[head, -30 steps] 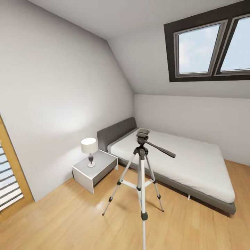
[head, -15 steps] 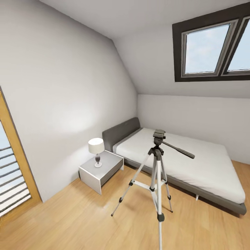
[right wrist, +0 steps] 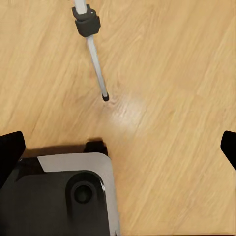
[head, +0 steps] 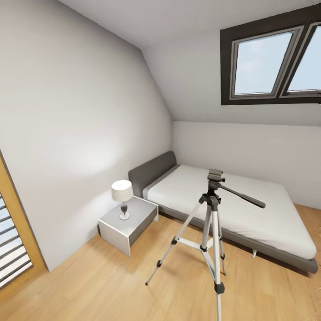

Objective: Attach the digital camera to the camera tripod in the bedroom.

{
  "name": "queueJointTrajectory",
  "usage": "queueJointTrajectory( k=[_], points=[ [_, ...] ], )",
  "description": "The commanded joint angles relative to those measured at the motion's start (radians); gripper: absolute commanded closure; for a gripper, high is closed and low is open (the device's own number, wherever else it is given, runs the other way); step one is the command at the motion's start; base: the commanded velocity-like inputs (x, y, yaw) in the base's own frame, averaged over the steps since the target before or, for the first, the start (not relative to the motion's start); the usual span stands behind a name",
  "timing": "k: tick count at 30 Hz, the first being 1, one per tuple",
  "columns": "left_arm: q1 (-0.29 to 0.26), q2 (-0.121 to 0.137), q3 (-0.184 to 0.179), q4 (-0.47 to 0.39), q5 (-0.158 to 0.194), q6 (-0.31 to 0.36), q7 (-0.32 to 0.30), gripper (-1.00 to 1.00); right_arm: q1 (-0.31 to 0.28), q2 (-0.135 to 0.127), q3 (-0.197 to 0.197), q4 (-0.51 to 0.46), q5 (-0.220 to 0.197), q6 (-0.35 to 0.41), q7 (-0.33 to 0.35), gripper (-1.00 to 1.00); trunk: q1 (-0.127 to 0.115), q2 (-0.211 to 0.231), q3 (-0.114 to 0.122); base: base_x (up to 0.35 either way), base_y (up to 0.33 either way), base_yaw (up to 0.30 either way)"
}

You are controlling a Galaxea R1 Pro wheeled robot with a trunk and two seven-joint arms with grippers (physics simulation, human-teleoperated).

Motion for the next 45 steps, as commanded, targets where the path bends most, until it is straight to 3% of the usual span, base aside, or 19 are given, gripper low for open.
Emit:
queueJointTrajectory(
  k=[1,45],
  points=[
    [0.000,0.000,-0.008,0.000,0.008,0.001,-0.005,1.00,-0.001,0.000,0.008,0.003,-0.011,-0.005,0.005,-1.00,0.000,-0.001,0.000,0.048,0.054,-0.235],
    [0.000,0.000,-0.008,0.000,0.010,0.000,-0.004,1.00,-0.001,-0.001,0.008,0.003,-0.011,-0.006,0.005,-1.00,0.000,-0.001,0.000,0.002,0.003,-0.241]
  ],
)
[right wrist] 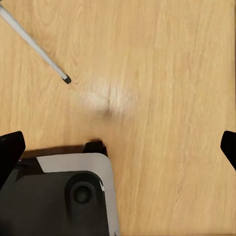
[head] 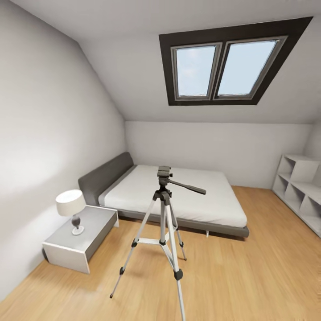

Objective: Attach the digital camera to the camera tripod in the bedroom.

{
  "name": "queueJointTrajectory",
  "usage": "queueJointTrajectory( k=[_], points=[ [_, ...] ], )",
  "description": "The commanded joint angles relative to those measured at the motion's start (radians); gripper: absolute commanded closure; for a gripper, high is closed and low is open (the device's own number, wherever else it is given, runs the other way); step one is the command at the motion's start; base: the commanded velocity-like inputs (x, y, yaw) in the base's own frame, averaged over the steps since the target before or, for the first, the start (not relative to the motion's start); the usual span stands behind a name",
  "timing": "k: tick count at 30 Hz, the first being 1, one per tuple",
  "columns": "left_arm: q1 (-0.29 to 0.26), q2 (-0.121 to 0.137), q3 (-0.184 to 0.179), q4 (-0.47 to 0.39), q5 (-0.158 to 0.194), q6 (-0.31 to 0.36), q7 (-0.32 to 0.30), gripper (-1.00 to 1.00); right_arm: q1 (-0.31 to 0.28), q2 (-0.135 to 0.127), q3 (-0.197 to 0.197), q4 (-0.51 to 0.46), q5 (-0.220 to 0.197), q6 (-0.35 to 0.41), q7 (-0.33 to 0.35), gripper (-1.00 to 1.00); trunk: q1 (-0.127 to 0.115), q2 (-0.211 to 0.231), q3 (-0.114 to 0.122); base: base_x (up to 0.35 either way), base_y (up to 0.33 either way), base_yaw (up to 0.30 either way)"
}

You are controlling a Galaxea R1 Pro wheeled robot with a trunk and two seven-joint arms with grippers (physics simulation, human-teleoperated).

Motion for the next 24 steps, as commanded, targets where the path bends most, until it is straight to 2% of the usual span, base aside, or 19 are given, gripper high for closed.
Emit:
queueJointTrajectory(
  k=[1,24],
  points=[
    [0.000,0.000,-0.008,0.000,0.009,0.001,-0.004,1.00,-0.001,0.000,0.008,0.003,-0.011,-0.005,0.005,-1.00,0.000,-0.001,0.000,0.000,0.000,-0.242],
    [0.000,0.000,-0.008,0.000,0.009,0.001,-0.004,1.00,-0.001,0.000,0.008,0.003,-0.011,-0.005,0.005,-1.00,0.000,-0.001,0.000,0.000,0.000,-0.241]
  ],
)
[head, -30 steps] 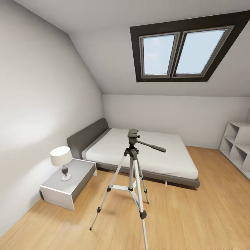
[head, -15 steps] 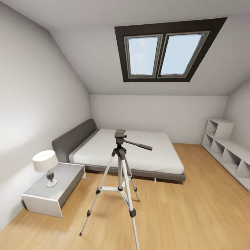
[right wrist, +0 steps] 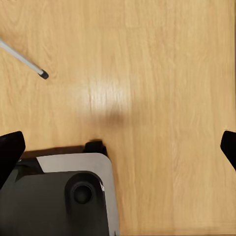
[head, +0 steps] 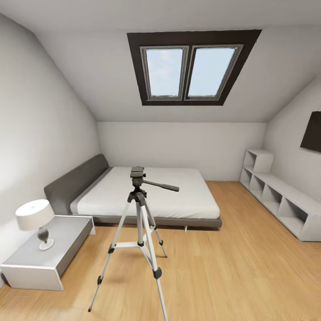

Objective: Attach the digital camera to the camera tripod in the bedroom.

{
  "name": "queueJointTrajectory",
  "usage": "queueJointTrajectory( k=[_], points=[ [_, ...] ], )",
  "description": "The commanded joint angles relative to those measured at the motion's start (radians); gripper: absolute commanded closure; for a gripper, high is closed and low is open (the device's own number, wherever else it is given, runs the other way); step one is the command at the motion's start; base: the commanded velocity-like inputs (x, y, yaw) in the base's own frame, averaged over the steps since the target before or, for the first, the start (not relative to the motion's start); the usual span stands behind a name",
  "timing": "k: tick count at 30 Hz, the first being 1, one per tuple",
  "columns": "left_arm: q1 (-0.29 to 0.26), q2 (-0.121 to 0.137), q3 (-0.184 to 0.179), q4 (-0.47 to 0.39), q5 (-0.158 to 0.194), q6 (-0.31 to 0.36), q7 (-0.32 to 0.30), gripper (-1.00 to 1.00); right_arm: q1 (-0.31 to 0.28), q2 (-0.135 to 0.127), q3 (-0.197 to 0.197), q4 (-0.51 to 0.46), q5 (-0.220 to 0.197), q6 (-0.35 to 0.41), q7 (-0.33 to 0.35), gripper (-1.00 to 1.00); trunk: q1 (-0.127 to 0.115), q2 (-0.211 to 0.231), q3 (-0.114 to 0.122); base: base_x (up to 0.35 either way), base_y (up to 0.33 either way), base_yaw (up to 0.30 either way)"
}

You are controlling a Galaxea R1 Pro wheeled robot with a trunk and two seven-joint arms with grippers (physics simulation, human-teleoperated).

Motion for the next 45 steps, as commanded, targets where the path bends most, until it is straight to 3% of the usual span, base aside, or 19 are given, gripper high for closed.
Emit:
queueJointTrajectory(
  k=[1,28,45],
  points=[
    [0.000,0.000,-0.008,0.000,0.009,0.001,-0.004,1.00,-0.001,0.000,0.008,0.003,-0.011,-0.005,0.005,-1.00,0.000,-0.001,0.000,0.000,0.000,-0.168],
    [0.000,0.000,-0.008,0.000,0.010,0.001,-0.003,1.00,-0.001,0.000,0.008,0.003,-0.008,-0.003,0.006,-1.00,0.000,-0.001,0.000,0.000,0.007,-0.021],
    [0.000,0.000,-0.008,0.000,0.010,0.000,-0.003,1.00,-0.001,0.000,0.008,0.003,-0.009,-0.003,0.005,-1.00,0.000,-0.001,0.000,0.000,0.252,0.000]
  ],
)
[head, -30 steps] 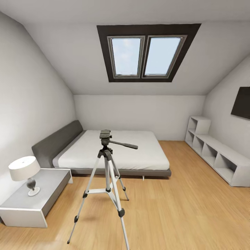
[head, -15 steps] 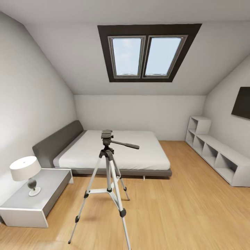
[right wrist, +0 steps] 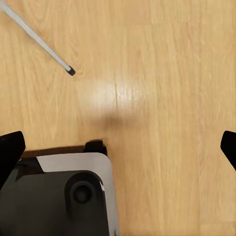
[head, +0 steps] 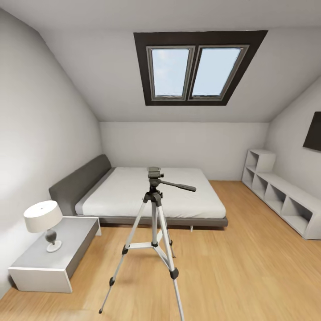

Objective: Attach the digital camera to the camera tripod in the bedroom.

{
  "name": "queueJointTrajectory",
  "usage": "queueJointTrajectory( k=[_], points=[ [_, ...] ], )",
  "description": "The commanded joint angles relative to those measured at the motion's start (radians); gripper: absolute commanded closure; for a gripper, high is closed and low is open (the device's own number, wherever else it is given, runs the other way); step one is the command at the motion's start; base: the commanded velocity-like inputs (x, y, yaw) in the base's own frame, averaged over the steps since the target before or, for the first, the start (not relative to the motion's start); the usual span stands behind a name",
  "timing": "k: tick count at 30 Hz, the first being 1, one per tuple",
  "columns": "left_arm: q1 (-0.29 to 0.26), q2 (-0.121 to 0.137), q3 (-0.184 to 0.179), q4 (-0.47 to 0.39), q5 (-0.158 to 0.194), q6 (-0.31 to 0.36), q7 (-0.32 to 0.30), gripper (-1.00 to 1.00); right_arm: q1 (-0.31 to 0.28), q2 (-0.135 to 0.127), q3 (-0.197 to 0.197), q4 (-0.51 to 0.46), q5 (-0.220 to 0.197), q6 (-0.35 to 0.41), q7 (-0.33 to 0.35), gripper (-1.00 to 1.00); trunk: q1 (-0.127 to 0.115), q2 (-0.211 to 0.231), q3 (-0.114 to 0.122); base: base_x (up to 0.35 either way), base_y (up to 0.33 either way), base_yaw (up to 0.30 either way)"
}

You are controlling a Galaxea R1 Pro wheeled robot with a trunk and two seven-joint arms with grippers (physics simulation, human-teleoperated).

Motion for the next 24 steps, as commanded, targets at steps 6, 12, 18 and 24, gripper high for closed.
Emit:
queueJointTrajectory(
  k=[6,12,18,24],
  points=[
    [0.000,0.000,-0.008,0.000,0.009,0.001,-0.005,1.00,-0.001,0.000,0.008,0.003,-0.011,-0.006,0.005,-1.00,0.000,-0.001,0.000,0.000,0.079,0.000],
    [0.000,0.000,-0.008,0.000,0.009,0.001,-0.005,1.00,-0.001,0.000,0.008,0.003,-0.011,-0.005,0.005,-1.00,0.000,-0.001,0.000,0.000,0.016,0.000],
    [0.000,0.000,-0.008,0.000,0.009,0.000,-0.005,1.00,-0.001,0.000,0.008,0.003,-0.011,-0.005,0.005,-1.00,0.000,-0.001,0.000,0.000,0.004,0.000],
    [0.000,0.000,-0.009,0.000,0.007,0.001,-0.005,1.00,-0.001,0.000,0.008,0.003,-0.011,-0.005,0.005,-1.00,0.000,-0.001,0.000,0.000,0.074,0.000]
  ],
)
